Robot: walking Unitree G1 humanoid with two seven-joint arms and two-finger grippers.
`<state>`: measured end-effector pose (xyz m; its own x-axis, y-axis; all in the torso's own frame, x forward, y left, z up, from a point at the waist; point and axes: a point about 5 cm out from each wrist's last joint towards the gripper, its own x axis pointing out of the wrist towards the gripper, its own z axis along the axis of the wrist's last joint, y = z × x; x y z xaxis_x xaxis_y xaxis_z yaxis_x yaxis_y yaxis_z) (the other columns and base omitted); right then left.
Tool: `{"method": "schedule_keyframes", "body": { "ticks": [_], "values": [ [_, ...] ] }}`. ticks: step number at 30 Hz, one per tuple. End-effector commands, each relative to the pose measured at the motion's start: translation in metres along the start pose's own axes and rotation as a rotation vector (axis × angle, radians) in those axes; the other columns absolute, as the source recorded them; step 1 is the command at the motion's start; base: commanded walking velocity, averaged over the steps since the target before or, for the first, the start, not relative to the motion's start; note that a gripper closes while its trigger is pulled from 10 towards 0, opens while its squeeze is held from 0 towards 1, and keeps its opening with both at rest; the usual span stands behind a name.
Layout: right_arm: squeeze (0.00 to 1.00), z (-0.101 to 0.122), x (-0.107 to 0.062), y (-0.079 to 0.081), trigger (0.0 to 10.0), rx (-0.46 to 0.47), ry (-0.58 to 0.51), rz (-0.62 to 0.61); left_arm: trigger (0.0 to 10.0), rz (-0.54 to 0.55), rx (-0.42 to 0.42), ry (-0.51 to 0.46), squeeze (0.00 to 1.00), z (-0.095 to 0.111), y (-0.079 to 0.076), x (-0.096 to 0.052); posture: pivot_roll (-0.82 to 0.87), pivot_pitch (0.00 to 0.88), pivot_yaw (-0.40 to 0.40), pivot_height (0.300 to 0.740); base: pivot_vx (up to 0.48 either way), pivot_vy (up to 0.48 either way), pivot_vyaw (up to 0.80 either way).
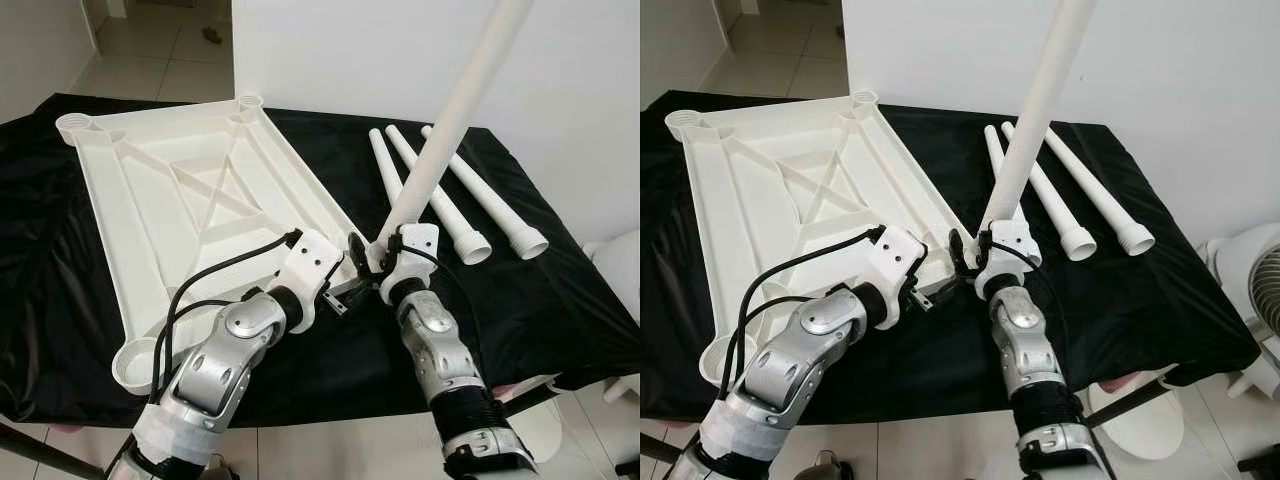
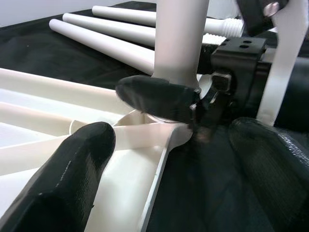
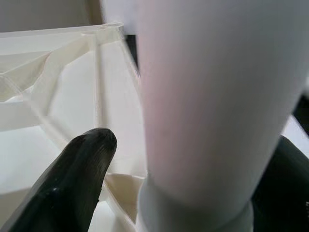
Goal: Building children table
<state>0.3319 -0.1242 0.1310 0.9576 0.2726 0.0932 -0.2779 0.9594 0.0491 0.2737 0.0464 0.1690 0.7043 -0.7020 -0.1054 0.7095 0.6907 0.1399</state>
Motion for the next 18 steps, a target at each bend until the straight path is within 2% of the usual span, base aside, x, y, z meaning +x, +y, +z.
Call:
{"method": "schedule_keyframes", "body": {
  "ticks": [1, 4, 5, 11, 18],
  "values": [
    [1.00, 0.004, 0.000, -0.009, 10.0, -0.013, -0.011, 0.044, 10.0, -0.006, 0.019, 0.003, 0.00, -0.001, -0.001, 0.002, 0.07, 0.000, -0.096, 0.740, 0.000, 0.000, 0.00],
    [1.00, 0.006, -0.001, -0.017, 10.0, -0.050, -0.008, 0.083, 10.0, -0.006, 0.021, 0.005, 0.00, -0.002, -0.001, 0.001, 0.07, 0.000, -0.097, 0.740, 0.000, 0.000, 0.00],
    [0.00, 0.006, -0.002, -0.020, 10.0, -0.065, 0.004, 0.128, 10.0, -0.004, 0.024, 0.007, 0.00, -0.003, -0.001, 0.001, 0.07, 0.000, -0.097, 0.740, 0.000, 0.000, 0.00],
    [0.00, 0.007, -0.003, -0.033, 10.0, -0.143, 0.022, 0.304, 10.0, -0.007, 0.026, 0.010, 0.00, -0.003, -0.001, 0.000, 0.07, 0.000, -0.092, 0.740, 0.000, 0.000, 0.00],
    [0.00, 0.005, -0.001, -0.037, 9.6, -0.148, 0.051, 0.395, 10.0, -0.011, 0.027, 0.007, 0.00, -0.001, -0.001, 0.000, 0.08, 0.000, -0.089, 0.740, 0.000, 0.000, 0.00]
  ]
}}
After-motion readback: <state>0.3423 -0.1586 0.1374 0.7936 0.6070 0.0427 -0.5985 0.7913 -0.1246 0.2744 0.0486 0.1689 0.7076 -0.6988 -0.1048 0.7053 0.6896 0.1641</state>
